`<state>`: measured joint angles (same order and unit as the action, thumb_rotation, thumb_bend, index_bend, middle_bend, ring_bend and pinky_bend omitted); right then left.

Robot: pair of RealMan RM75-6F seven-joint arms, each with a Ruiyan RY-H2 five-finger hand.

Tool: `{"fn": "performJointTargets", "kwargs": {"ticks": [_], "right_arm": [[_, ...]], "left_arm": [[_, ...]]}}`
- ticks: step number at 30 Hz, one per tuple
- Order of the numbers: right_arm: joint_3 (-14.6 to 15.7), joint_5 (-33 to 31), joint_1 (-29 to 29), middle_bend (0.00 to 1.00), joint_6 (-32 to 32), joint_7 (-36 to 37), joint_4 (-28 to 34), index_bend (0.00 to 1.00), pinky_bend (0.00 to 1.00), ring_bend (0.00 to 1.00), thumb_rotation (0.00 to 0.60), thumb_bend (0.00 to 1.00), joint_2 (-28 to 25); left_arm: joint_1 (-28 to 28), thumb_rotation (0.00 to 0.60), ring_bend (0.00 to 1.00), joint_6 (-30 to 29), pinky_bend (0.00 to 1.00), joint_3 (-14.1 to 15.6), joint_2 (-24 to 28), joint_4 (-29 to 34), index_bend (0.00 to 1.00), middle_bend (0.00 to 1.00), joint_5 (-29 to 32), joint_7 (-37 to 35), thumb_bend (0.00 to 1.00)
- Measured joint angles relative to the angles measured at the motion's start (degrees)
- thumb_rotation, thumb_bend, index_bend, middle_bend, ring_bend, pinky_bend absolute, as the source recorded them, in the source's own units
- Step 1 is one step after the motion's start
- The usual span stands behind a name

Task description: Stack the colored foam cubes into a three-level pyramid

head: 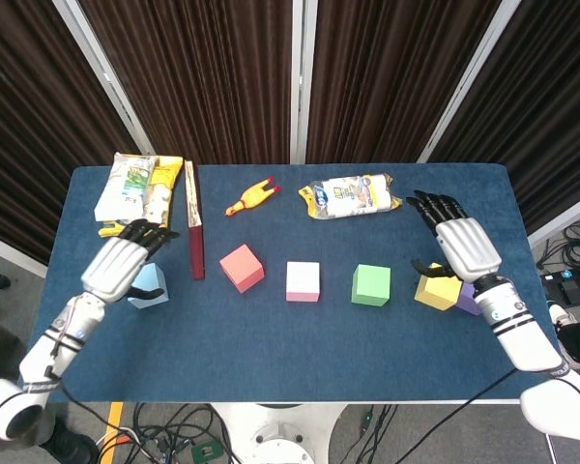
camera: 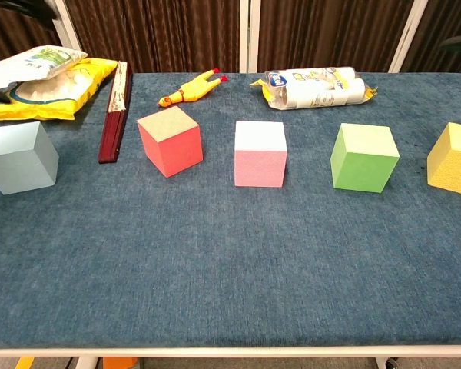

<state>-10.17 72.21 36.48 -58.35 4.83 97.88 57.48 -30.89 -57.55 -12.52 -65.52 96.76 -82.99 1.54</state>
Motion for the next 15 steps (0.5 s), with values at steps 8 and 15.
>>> {"fn": "performJointTargets", "kwargs": {"ticks": [8, 15], "right_arm": [[1.2, 2.4, -2.9, 0.0, -1.0, 3.7, -2.0, 0.0, 0.0, 0.0, 0.6, 0.16, -1.0], [1.5, 3.6, -3.7, 0.0, -0.7, 5.4, -3.6, 0.0, 0.0, 0.0, 0.6, 0.16, -0.3]], "left_arm": [[-10.2, 0.6, 0.1, 10.6, 0.12, -2.7, -8.4, -2.6, 0.11, 0.16, 16.2, 5.8, 0.0], [-15.7, 0.6, 0.1, 12.6, 0.12, -2.9, -14.6, -4.7, 0.11, 0.15, 28.8, 12.6, 0.0]]}}
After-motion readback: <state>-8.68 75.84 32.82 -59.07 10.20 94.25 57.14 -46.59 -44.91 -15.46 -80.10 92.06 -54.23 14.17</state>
